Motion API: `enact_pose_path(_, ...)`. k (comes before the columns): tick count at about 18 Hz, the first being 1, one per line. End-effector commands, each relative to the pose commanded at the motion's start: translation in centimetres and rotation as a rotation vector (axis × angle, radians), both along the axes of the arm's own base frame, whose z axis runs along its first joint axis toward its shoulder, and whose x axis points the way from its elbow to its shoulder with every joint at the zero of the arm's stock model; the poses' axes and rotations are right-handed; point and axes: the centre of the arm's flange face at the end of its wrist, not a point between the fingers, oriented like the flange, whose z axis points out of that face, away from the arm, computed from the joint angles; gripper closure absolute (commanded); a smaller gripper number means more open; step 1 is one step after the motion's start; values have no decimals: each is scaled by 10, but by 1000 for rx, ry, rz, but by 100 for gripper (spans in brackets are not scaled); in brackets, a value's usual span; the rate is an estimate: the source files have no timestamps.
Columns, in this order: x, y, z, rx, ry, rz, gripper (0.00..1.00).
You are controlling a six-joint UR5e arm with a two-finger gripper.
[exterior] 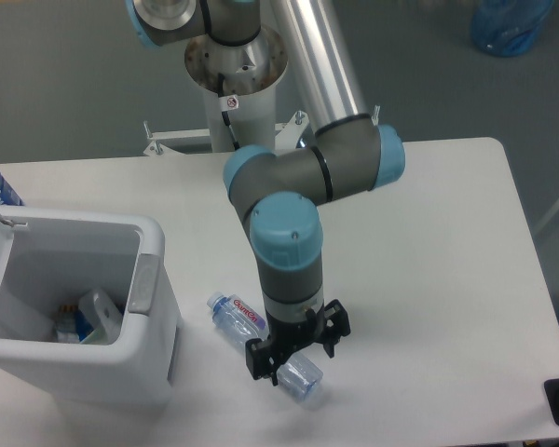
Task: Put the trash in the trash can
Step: 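Lower the gripper around the bottle's body and close on it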
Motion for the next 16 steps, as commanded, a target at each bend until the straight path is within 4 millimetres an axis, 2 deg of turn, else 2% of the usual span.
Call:
enact_pose_path(3,-6,1,-22,-22,-20,5,0)
enact_pose_path(6,-7,1,-31,-32,-28,5,0)
enact_pose_path(10,-10,3,-29,-37,-13,26,0)
enact_pose_path(13,-11,7,-44,-46,-29,26,0)
enact_pose_path(16,-14,11,-47,-43,-30,33,0)
